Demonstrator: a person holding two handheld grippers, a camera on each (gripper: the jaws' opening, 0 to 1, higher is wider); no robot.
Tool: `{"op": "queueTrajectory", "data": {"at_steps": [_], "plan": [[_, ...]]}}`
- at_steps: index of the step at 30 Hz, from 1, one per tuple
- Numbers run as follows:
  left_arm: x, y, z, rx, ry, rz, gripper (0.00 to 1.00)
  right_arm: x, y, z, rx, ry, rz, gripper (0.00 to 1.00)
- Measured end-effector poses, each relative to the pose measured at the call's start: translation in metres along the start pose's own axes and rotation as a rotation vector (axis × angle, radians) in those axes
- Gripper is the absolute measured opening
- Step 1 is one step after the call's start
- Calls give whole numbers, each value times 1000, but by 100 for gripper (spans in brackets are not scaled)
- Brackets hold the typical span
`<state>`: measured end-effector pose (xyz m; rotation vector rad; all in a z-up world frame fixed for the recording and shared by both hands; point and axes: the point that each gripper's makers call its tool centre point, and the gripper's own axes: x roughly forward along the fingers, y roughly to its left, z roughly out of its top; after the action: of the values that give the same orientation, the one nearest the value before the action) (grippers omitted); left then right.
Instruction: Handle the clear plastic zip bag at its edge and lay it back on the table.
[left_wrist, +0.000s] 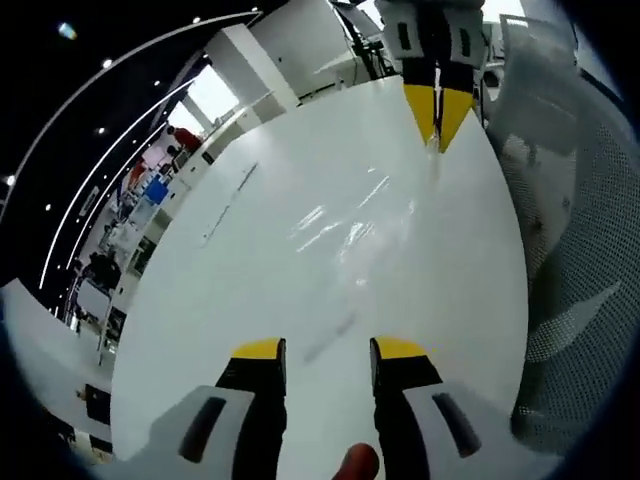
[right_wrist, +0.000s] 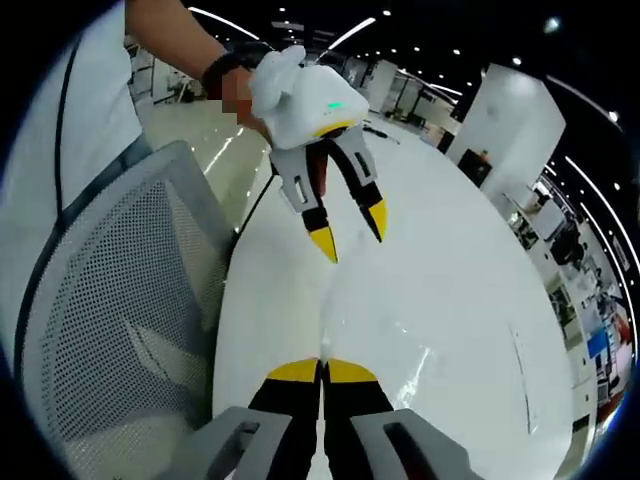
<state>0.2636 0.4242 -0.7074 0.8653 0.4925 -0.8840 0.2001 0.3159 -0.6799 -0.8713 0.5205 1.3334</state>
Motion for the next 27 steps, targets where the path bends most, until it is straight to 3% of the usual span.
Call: {"op": "queueTrajectory", "data": {"at_steps": [6,8,15,27], "plan": [[1,1,4,18,-23,-5,16,1,1,-1,-2,2,6,0],[1,-2,4,22,-28,-23,5,1,0,-1,-1,0,5,0],[-1,-8,4,12,-29,-44,0,-1,-3,-3,18,-5,-4,0],[-11,-11,7,-54,-36,-46,0,3,-6,-10,30,4,-24,0]]}}
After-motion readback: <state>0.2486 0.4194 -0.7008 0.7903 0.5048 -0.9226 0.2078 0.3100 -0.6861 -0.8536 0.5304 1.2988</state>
